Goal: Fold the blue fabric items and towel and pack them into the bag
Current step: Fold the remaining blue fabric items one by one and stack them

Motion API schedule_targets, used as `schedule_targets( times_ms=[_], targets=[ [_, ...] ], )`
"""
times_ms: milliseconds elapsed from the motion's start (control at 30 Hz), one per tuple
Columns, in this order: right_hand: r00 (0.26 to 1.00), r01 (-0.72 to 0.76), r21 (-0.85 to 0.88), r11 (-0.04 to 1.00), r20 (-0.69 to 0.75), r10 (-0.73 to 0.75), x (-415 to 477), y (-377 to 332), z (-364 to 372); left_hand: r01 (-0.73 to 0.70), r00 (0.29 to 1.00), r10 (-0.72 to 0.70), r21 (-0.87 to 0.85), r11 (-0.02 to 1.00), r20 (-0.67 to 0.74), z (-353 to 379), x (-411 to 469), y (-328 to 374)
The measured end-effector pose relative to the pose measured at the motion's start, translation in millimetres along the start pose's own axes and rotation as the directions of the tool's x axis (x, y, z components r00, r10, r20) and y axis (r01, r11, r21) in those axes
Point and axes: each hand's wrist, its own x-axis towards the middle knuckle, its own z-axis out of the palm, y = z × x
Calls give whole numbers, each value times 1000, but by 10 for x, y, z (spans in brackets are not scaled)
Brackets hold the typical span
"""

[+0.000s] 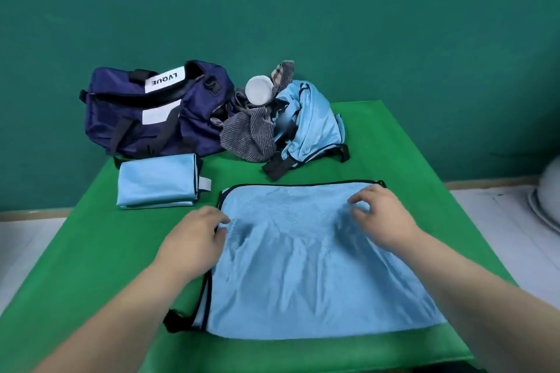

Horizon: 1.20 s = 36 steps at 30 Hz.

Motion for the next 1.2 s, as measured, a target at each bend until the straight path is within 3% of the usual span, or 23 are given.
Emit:
schedule_targets(
  times_ms=[233, 433, 667, 967, 1200],
  targets=[
    [953, 234, 29, 972, 189, -235, -635, -1065, 757, -47, 995, 39, 96, 994, 90, 8, -680, -245],
    [928, 252, -20, 968, 287, -236, -808, -1707, 1326, -52, 989, 36, 115, 992, 145, 212, -861, -532],
    [934, 278, -205, 938, 285, -214, -932, -1725, 1650, -112, 984, 80, 206, 972, 160, 372, -974, -769],
    [930, 281, -291, 914, 318, -184, -956, -1749, 1683, -186, 959, 119, 259, 948, 257, 262, -926, -976],
    [939, 286, -319, 904, 283, -197, -960, -1765, 1712, -223, 974, 206, 206, 953, 99, 319, -996, -1023]
  ],
)
